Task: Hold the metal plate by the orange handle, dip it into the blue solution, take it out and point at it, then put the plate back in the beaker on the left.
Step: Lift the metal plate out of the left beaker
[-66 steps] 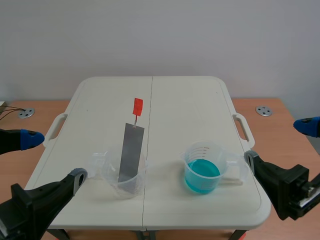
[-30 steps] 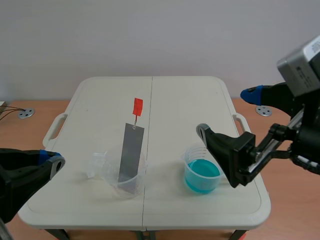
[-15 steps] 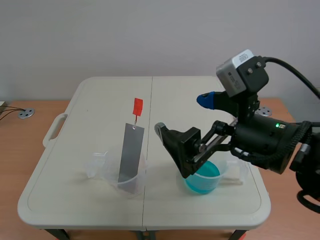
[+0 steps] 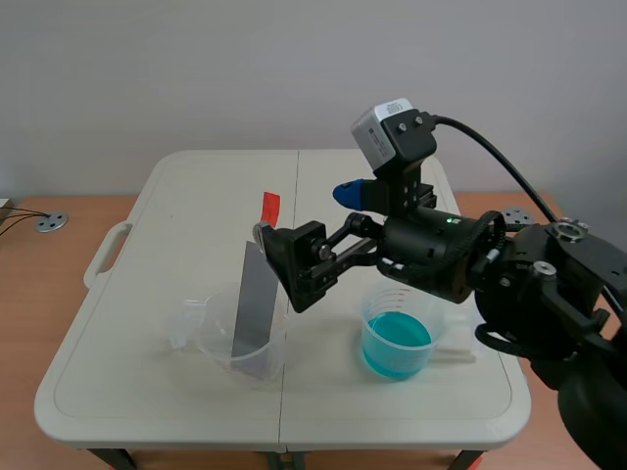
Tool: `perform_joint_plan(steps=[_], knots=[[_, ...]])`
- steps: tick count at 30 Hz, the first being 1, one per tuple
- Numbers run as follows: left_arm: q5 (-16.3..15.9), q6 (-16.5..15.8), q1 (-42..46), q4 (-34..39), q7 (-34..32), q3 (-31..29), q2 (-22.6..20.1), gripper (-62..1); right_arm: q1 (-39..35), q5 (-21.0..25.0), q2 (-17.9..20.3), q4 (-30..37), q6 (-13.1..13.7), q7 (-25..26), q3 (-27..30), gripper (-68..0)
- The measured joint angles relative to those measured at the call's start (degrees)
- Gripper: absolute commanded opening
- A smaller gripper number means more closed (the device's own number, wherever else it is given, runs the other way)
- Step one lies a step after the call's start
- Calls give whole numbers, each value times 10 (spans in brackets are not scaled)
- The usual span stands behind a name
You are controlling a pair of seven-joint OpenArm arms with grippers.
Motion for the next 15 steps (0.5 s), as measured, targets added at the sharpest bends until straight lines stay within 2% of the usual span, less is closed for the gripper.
perform_joint_plan(steps=[5,7,15], knots=[[25,-2,-40,-62,0,5,30,-577,34,0,-31,-51,0,-2,-12,-12],[24,-2,-47,-76,0,5,37,-577,45,0,-42,-72,0,-3,-16,-12],[24,-6,-50,-79,6,5,40,-577,80,0,-77,-141,0,-4,-43,-12]])
